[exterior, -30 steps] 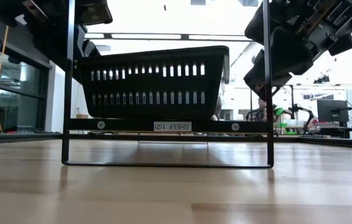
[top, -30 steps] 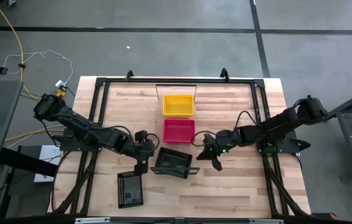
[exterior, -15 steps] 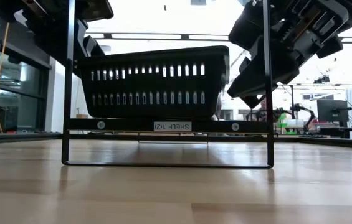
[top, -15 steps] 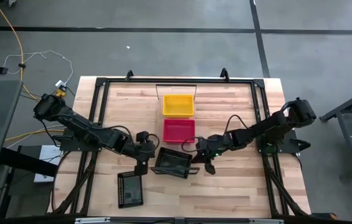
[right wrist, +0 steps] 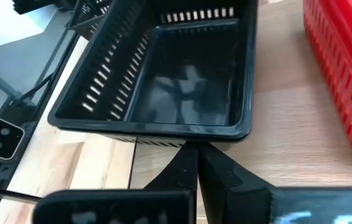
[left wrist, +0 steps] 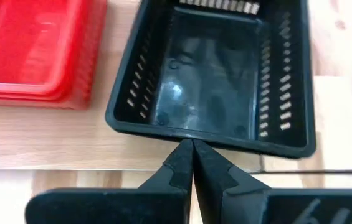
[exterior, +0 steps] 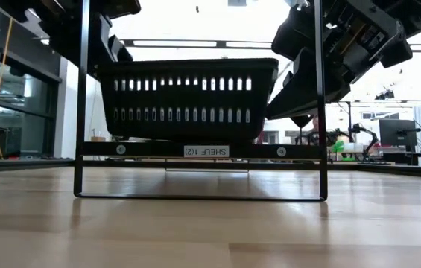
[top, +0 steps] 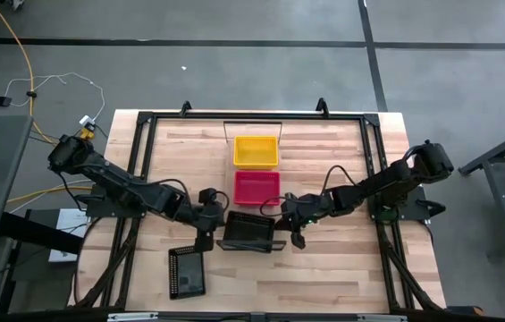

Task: Stack baskets on shelf by color
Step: Stack the top black bin on the black bin on the shelf

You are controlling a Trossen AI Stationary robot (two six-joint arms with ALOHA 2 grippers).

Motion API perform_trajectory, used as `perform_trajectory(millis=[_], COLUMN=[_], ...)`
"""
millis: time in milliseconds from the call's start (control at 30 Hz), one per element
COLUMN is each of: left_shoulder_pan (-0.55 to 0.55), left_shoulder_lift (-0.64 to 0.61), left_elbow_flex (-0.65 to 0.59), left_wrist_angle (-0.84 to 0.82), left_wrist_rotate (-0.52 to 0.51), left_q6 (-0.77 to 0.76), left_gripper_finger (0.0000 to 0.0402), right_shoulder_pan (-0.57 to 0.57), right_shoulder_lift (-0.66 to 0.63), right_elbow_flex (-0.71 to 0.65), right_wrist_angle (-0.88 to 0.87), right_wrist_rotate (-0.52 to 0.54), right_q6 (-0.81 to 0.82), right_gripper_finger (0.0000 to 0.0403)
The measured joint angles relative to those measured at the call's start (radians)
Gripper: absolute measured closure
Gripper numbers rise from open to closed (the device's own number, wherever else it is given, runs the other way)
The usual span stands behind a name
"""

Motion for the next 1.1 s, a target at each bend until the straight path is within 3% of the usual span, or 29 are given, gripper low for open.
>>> perform_trajectory(millis=[367, 667, 1100], left_shoulder_pan=[0.061, 0.061, 0.062], left_shoulder_lift=[0.041, 0.070, 0.072], left_elbow_flex=[0.001, 0.001, 0.000], left_wrist_angle=[0.036, 0.086, 0.092], left_wrist_rotate=[0.019, 0.026, -0.042], left_q6=[0.002, 0.018, 0.048], left_gripper_finger=[0.0401, 0.0401, 0.0401], right_shoulder_pan=[0.001, 0.000, 0.000], right_shoulder_lift=[-0.018, -0.133, -0.159], right_elbow_flex=[-0.002, -0.002, 0.000], right_wrist_angle=[-0.062, -0.176, -0.296], right_wrist_rotate=[0.062, 0.165, 0.162], right_q6=[-0.001, 0.000, 0.081], right_gripper_finger=[0.0403, 0.0403, 0.0403])
